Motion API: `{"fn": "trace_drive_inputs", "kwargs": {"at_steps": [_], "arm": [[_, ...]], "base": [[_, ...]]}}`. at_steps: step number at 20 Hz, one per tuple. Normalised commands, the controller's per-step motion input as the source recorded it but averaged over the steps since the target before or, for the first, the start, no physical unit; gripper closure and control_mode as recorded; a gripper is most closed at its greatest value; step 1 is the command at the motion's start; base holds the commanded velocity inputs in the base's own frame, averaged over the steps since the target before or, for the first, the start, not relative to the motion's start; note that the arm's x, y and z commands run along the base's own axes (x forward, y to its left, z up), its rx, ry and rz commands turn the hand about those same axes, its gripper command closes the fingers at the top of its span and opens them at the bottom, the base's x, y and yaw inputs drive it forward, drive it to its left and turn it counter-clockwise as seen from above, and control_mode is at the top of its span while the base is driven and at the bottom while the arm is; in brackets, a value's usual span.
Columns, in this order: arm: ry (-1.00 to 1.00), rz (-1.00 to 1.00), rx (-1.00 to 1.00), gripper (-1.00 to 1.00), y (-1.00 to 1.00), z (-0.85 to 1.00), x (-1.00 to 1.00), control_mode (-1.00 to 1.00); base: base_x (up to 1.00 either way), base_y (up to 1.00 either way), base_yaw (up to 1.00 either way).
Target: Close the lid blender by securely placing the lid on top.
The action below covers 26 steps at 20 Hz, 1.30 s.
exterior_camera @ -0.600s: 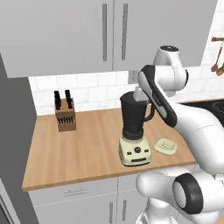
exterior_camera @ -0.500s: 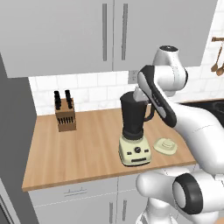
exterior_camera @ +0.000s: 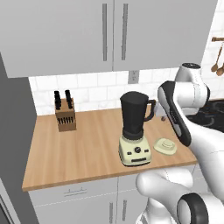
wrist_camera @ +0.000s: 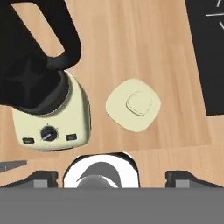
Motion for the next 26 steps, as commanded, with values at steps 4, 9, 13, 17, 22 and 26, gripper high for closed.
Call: {"fn": "trace_drive_inputs", "kwargs": {"at_steps": [4, 9, 13, 17, 22, 26], "arm": [[0.03, -0.19, 0.01, -1.0, -0.97, -1.0, -0.23, -1.0], [0.11, -0.16, 0.0, -1.0, -0.54, -0.93, 0.0, -1.0], [0.13, -0.1, 0.0, -1.0, -0.15, -0.48, 0.0, -1.0], [0.11, -0.04, 0.02, -1.0, -0.23, -0.2, 0.0, -1.0], [0.07, 0.01, 0.02, -1.0, -0.22, -0.26, 0.45, -1.0], [0.0, 0.14, 0.03, -1.0, 0.0, -0.06, 0.77, -1.0]], "base": [[0.0, 0.0, 0.0], [0.0, 0.0, 0.0], [0.0, 0.0, 0.0], [0.0, 0.0, 0.0], [0.0, 0.0, 0.0], [0.0, 0.0, 0.0]]}}
